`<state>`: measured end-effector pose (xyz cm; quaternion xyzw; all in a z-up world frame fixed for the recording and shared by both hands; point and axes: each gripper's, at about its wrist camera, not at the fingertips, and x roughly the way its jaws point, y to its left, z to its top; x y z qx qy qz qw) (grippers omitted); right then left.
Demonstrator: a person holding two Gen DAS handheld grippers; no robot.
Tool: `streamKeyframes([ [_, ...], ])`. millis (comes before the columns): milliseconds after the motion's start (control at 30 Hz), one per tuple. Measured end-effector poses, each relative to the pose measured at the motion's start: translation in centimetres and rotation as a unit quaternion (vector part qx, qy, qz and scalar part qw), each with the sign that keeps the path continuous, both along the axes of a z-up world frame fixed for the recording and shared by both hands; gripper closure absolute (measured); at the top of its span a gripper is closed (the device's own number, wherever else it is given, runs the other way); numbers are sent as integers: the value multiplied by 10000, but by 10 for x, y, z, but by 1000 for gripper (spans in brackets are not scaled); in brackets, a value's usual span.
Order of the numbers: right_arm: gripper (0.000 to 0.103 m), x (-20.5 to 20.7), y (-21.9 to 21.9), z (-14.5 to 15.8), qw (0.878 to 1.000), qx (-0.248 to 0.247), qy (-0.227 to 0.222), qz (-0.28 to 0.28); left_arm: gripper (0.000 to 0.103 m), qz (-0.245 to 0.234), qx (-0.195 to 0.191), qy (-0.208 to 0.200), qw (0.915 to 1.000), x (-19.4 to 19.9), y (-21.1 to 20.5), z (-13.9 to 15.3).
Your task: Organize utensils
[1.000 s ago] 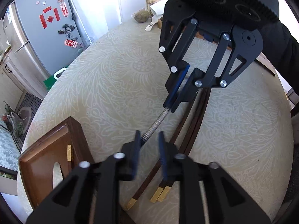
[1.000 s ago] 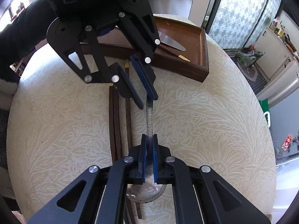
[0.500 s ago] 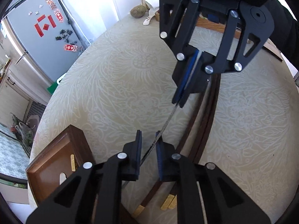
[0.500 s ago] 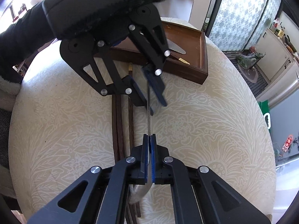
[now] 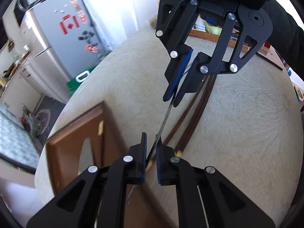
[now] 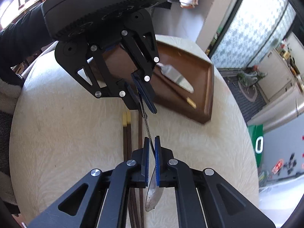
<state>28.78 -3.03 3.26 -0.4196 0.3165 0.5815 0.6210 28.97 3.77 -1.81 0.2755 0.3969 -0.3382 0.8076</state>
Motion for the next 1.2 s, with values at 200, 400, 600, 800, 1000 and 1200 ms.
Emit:
streamKeyframes([
  [200, 96, -19, 72, 5, 9979, 39, -224, 606, 94, 828, 28, -109, 9965, -34, 69, 6],
  [400, 95, -19, 123, -16, 9955, -153, -420, 837, 94, 1407, 58, -23, 9900, -38, 112, -10],
  [600, 76, -2, 135, -35, 9950, -250, -851, 452, 93, 1646, 124, -14, 9863, -34, 120, -22],
  [800, 49, 5, 81, -10, 9983, 51, -573, -94, 26, 1705, -331, -683, 9824, -56, 131, 5],
  [1000, 79, -8, -4, -9, 9969, -205, -494, -576, 25, 1065, -335, -1115, 9875, -72, 90, 44],
  [1200, 92, -6, -68, -34, 9930, -437, -269, -1060, 43, 401, 51, -924, 9949, -46, 32, 35],
])
